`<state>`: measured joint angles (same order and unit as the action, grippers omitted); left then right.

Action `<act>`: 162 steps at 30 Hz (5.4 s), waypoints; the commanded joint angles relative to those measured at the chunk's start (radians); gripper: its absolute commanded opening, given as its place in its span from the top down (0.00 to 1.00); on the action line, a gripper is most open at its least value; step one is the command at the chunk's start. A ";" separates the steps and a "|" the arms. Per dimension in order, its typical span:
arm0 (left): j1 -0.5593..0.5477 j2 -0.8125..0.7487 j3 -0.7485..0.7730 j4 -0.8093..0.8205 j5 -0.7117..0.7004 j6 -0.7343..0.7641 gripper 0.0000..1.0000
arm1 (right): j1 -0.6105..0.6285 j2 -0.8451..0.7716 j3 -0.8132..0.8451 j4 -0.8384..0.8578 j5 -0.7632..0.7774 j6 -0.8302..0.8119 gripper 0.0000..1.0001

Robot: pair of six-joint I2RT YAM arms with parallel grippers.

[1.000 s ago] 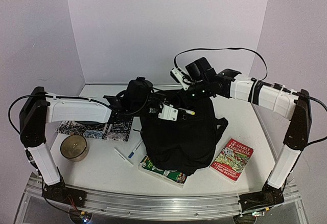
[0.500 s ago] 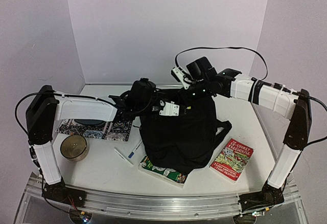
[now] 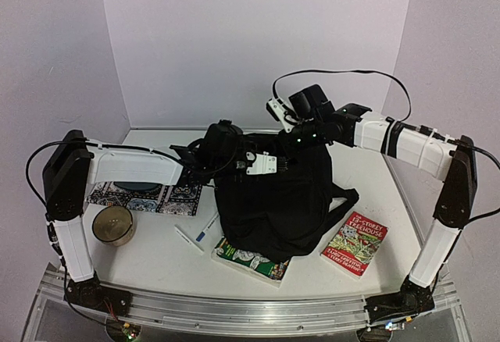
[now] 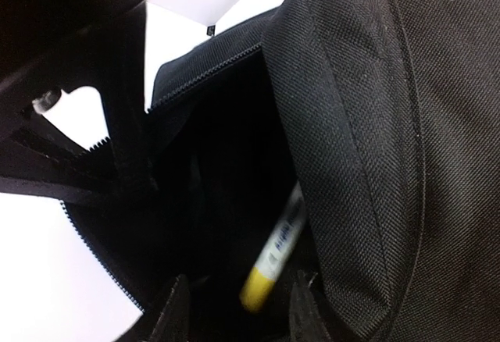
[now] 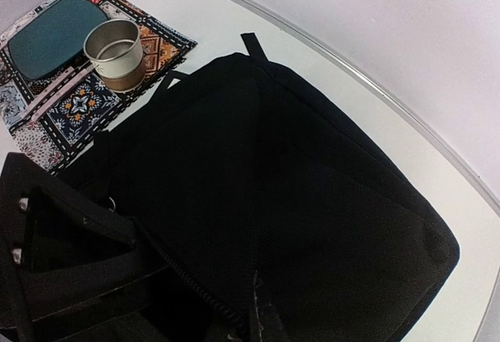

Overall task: Pack the student bag
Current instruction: Place the pen in the lower front pocket of the bag, then pick up the pen at the center of the board, then place the pen in the lower front pocket of the bag.

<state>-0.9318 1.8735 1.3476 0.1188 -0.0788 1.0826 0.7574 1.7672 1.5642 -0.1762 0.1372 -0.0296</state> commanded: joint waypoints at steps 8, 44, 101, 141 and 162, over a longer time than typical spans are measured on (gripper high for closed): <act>0.026 -0.115 -0.010 0.037 0.008 -0.241 0.40 | 0.040 -0.035 0.012 0.044 0.008 0.058 1.00; 0.108 -0.602 -0.472 -0.616 0.001 -1.983 0.02 | 0.040 -0.045 -0.068 0.070 -0.002 0.068 1.00; 0.108 -0.157 -0.309 -1.022 -0.030 -2.306 1.00 | 0.040 -0.108 -0.130 0.140 -0.052 -0.047 1.00; -0.030 -0.531 -0.333 -0.173 0.000 -0.797 1.00 | 0.040 -0.064 -0.058 0.142 -0.052 -0.048 1.00; -0.093 -0.284 -0.145 -0.065 0.269 -0.072 1.00 | 0.040 -0.059 -0.042 0.141 -0.094 -0.033 1.00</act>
<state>-1.0165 1.5621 1.1329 -0.0137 0.1610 0.8425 0.7925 1.7138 1.4607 -0.0822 0.0687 -0.0778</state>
